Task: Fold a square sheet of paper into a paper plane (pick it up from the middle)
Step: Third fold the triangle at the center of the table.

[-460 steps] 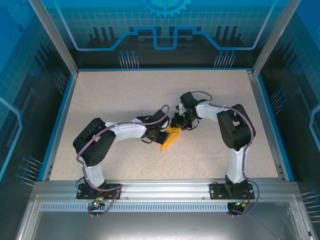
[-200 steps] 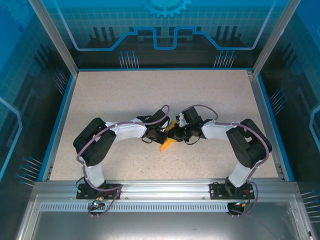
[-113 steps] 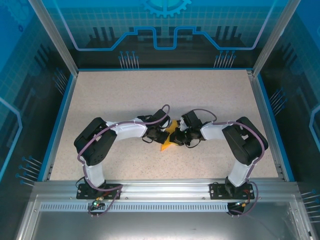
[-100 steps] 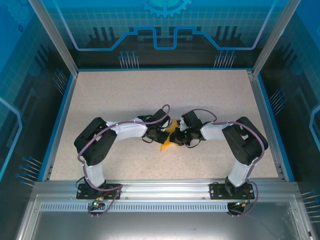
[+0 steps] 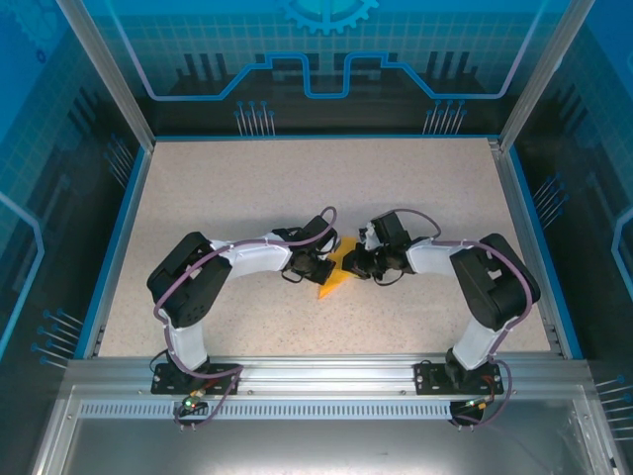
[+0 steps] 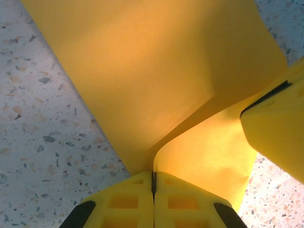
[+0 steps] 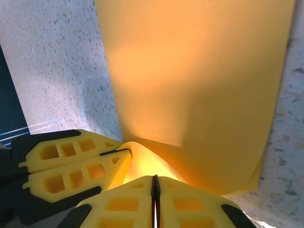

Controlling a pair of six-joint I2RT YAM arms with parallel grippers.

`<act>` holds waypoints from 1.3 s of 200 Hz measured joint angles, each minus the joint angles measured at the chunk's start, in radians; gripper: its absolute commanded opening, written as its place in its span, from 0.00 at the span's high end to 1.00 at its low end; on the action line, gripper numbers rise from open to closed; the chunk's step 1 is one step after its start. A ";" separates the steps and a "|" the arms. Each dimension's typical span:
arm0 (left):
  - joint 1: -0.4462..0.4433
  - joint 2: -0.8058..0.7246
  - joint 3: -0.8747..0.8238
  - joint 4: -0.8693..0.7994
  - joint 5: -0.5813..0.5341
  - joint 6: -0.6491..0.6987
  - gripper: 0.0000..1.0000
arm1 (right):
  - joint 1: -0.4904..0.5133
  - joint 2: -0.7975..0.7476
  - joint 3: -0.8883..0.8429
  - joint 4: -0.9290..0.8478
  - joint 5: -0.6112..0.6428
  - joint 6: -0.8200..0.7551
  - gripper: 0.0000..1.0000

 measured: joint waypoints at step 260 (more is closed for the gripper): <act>0.000 0.020 0.027 -0.010 0.001 0.003 0.94 | -0.073 0.022 -0.017 -0.004 -0.004 -0.042 0.89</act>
